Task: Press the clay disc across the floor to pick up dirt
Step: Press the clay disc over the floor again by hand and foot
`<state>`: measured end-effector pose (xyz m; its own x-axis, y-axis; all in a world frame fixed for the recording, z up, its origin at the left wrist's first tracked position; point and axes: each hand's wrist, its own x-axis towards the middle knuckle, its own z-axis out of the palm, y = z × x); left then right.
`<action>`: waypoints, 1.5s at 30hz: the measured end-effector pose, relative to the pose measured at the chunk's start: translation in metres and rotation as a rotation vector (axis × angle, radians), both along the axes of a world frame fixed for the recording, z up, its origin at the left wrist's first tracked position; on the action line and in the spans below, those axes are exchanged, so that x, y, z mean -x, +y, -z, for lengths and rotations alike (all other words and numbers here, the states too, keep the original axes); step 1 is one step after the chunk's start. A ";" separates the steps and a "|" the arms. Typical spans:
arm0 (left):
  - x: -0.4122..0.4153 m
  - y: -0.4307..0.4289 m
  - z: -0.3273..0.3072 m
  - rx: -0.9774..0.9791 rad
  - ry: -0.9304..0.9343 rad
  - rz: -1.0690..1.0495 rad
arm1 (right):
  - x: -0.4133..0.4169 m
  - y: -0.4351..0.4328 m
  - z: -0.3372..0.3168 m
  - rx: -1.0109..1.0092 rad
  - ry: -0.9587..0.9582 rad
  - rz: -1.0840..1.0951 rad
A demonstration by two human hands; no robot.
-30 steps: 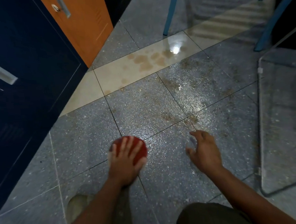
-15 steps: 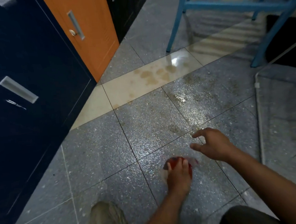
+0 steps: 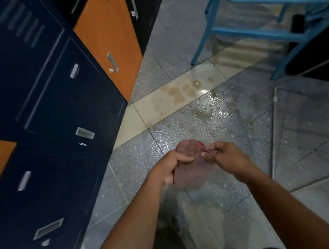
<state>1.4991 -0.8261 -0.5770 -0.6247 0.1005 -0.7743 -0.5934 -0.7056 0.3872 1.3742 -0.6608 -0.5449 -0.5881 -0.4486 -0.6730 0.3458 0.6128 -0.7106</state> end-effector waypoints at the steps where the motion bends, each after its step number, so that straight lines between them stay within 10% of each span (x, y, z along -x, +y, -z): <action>1: -0.004 -0.010 -0.017 0.024 -0.020 0.020 | -0.005 -0.005 -0.012 -0.003 0.003 0.003; 13: -0.063 -0.092 -0.043 0.663 -0.155 0.436 | -0.039 -0.064 -0.040 -0.155 0.144 -0.465; 31: -0.041 -0.164 0.232 1.247 -0.018 0.950 | 0.007 -0.169 0.234 -0.416 0.550 -0.895; 45: -0.019 -0.143 0.382 1.847 0.151 0.896 | 0.092 -0.175 0.304 -0.456 0.726 -0.805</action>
